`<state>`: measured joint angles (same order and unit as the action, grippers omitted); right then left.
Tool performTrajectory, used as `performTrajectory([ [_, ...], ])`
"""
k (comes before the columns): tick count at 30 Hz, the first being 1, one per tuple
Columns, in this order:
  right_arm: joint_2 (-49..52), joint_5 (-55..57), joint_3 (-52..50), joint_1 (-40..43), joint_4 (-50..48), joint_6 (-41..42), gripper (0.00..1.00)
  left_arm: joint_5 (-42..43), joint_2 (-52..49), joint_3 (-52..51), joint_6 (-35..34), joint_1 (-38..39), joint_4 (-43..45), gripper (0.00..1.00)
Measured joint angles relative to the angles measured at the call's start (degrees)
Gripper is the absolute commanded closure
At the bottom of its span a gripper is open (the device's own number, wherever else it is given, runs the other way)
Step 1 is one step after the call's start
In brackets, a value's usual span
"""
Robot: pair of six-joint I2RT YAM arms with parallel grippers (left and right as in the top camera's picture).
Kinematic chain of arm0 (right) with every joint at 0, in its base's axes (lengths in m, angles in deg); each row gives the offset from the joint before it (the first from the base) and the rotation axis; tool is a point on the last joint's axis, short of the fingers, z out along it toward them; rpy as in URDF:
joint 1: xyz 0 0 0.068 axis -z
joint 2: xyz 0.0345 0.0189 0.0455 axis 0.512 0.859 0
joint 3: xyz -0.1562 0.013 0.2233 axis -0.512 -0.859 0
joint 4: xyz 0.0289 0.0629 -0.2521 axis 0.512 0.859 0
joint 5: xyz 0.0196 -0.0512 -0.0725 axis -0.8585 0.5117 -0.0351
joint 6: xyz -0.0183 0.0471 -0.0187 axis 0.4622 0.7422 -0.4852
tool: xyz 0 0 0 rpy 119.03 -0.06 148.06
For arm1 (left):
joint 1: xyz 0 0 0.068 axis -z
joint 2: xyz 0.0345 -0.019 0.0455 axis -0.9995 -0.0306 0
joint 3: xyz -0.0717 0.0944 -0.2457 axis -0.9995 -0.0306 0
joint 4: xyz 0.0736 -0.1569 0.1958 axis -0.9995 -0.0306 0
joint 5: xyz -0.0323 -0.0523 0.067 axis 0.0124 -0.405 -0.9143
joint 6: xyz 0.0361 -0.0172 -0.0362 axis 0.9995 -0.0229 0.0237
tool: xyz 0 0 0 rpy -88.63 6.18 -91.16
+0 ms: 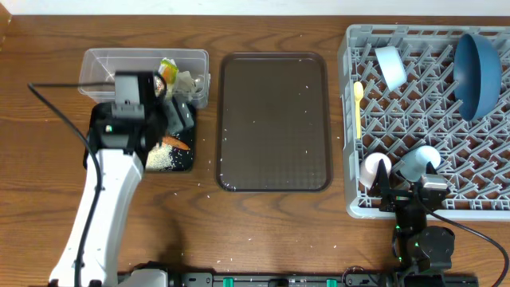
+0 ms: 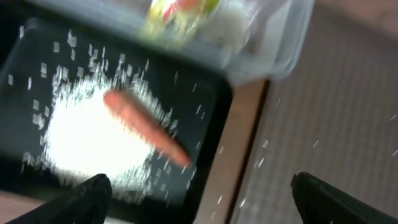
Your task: Sort waste into correct bins and load items into the dishwasher rack
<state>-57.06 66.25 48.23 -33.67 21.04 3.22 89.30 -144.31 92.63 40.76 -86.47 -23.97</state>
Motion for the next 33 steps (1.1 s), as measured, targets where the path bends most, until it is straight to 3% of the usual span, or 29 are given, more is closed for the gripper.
performTrajectory([
  [4,0.0,-0.04,0.0,0.0,0.02,0.0,0.01,-0.02,6.45,-9.2,-0.02,-0.02,2.58,0.05],
  [9,-0.02,-0.2,0.0,0.0,0.02,0.0,0.01,0.2,18.14,-20.06,-0.02,-0.02,14.64,0.05],
  [15,-0.02,-0.28,0.0,0.0,0.02,0.0,0.01,1.53,31.69,-29.9,0.61,-0.02,22.95,0.05],
  [23,-0.02,-0.39,0.0,0.0,0.02,0.0,0.01,3.43,48.68,-44.57,13.27,-0.02,39.63,0.05],
  [33,-0.02,-0.39,0.0,0.0,0.02,0.0,0.01,2.91,65.88,-57.99,18.16,-0.02,42.64,0.05],
])
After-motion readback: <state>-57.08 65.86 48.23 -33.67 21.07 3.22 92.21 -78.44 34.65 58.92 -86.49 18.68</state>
